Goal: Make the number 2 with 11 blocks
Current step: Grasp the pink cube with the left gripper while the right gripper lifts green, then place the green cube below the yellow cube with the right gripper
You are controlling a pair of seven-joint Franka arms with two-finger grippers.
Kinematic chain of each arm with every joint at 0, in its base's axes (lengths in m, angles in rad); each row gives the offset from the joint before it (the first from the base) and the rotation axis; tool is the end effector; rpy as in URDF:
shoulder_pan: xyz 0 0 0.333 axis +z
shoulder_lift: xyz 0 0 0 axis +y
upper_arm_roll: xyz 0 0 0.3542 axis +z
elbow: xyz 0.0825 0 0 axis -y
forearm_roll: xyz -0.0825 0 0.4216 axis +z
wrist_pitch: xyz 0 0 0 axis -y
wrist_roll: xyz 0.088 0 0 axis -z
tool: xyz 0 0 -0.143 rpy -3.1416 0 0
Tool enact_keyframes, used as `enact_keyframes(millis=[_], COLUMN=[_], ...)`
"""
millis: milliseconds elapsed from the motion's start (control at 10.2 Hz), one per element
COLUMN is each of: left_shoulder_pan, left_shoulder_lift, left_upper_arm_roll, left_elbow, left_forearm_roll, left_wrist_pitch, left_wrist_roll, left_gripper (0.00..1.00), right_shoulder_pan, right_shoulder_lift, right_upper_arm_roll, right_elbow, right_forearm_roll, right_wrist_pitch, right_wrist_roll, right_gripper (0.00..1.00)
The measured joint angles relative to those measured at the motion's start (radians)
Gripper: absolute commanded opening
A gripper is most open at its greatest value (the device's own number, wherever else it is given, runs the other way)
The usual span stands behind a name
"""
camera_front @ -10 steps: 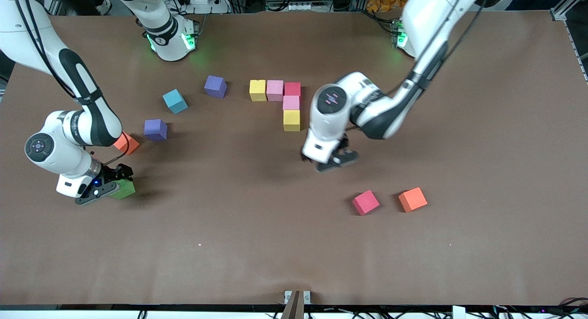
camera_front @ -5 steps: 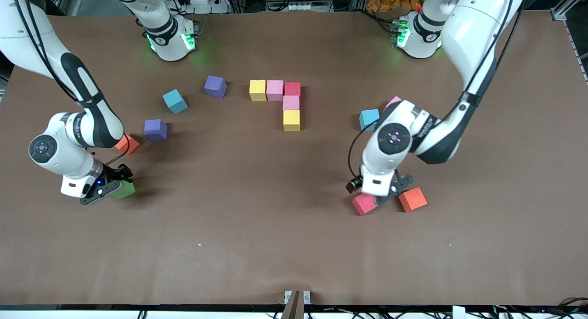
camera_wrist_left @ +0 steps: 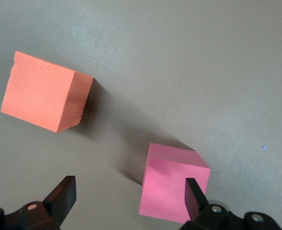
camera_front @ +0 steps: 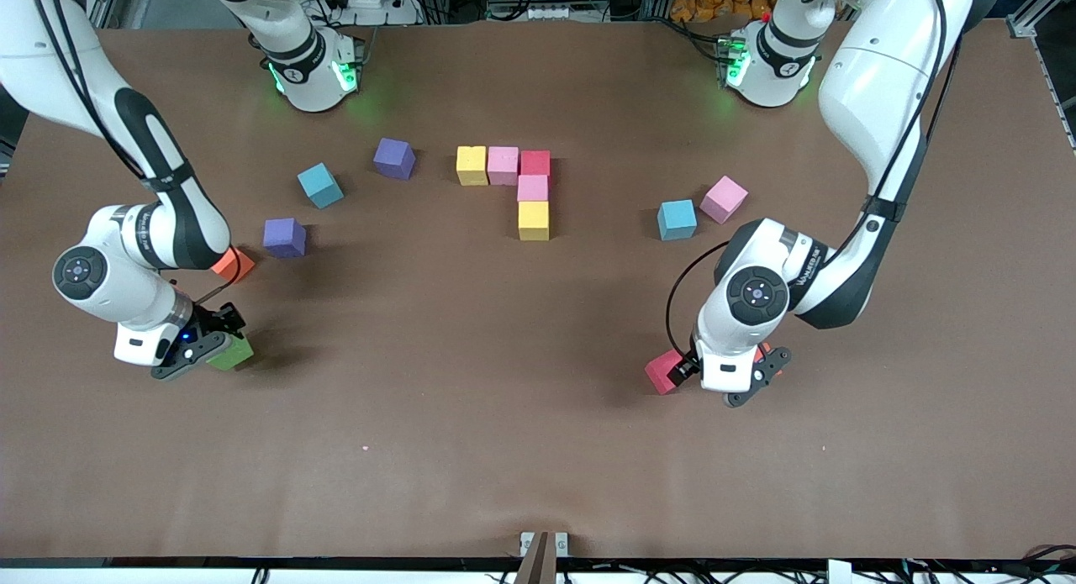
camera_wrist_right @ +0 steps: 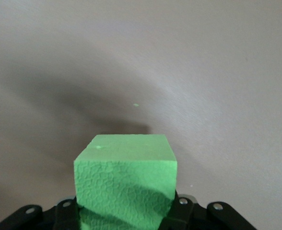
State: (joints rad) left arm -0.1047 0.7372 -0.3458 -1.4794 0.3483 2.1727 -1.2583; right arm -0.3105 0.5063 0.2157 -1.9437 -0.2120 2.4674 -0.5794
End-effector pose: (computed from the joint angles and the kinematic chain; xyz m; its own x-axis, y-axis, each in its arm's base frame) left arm 0.7219 -0.2766 0.2292 0.7677 0.6384 0.0555 0.6400 -0.7683 -0.0140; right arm 0.6649 -0.0710 0.1964 0.8135 0.5814 0.0092 0.5805 -0.8130 0.0462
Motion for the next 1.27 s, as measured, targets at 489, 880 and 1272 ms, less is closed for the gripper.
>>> enact_keyframes(millis=[489, 880, 1272], left_shoulder_pan=[-0.009, -0.038, -0.045], left_shoulder_lift=[0.059, 0.117, 0.142], left_upper_arm_roll=[0.003, 0.003, 0.003], left_elbow=[0.043, 0.069, 0.074], left_forearm_roll=[0.000, 0.000, 0.000], left_wrist_pitch=[0.047, 0.095, 0.105], left_wrist_roll=[0.000, 0.000, 0.002], left_gripper=[1.00, 1.00, 0.75], right_shoulder_pan=[0.051, 0.202, 0.422], right_shoulder_lift=[-0.071, -0.088, -0.088], right_upper_arm_roll=[0.186, 0.235, 0.244], right_elbow=[-0.011, -0.021, -0.042], right_forearm_roll=[-0.026, -0.068, -0.068], right_wrist_pitch=[-0.075, -0.084, -0.084], right_wrist_roll=[-0.153, -0.204, -0.165], right_gripper=[0.28, 0.28, 0.29])
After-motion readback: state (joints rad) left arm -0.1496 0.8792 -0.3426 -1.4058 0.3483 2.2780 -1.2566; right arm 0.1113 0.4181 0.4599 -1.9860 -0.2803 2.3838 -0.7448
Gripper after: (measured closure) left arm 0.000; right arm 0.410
